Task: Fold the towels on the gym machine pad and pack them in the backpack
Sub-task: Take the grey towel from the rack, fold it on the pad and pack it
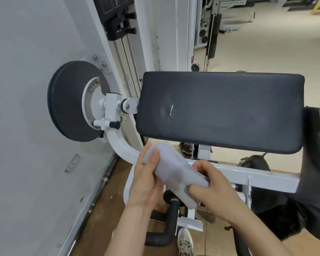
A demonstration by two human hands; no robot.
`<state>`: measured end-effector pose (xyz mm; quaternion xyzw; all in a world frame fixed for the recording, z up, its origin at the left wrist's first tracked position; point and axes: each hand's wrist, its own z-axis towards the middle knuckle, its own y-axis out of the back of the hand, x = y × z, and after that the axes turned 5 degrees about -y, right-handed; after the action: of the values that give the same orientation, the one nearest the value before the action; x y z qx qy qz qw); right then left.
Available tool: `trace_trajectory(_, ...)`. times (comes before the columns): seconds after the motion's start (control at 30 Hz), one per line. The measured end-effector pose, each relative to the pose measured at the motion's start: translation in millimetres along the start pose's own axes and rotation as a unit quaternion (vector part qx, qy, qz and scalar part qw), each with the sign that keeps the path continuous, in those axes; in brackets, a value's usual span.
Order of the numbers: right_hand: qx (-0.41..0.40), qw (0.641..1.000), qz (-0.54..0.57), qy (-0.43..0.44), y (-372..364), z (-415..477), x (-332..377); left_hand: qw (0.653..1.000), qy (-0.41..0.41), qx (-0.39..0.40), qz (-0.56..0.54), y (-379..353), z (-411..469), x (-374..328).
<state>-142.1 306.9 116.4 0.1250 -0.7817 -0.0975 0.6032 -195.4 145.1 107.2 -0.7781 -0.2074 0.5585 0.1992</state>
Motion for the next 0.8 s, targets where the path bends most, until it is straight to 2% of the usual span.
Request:
trace_trajectory(0.1,0.01,0.998,-0.042,-0.044,-2.0,-40.4,-5.2,0.993,-0.046,-0.005,0.112,3.4,-37.3,-1.2)
trace_trajectory(0.23,0.185,0.977,-0.037,-0.094,12.3,-83.0,-4.8,0.987,-0.077,-0.003,0.142,1.4,-78.3,11.5)
trace_trajectory(0.27,0.205,0.974,-0.044,-0.088,16.1,-91.3,-5.6,0.985,-0.078,0.004,0.153,-1.6,-87.0,16.1)
trace_trajectory(0.33,0.191,0.975,-0.095,-0.057,20.9,-105.1,-9.6,0.98,-0.08,0.027,0.181,-12.2,-102.7,27.9)
trace_trajectory(0.4,0.144,0.979,-0.144,-0.016,24.3,-114.8,-19.1,0.975,-0.087,0.048,0.197,-24.4,-115.1,41.5)
trace_trajectory(0.5,0.069,0.987,-0.142,0.027,40.2,-132.2,-42.6,0.965,-0.109,0.066,0.23,-43.4,-128.8,63.4)
trace_trajectory(0.67,0.038,0.989,-0.141,0.01,99.2,-163.4,-88.9,0.94,-0.106,0.128,0.296,-91.3,-144.3,114.9)
trace_trajectory(0.8,0.011,0.989,-0.142,0.024,166.9,-180.3,-131.7,0.928,-0.064,0.131,0.343,-142.5,-137.9,182.8)
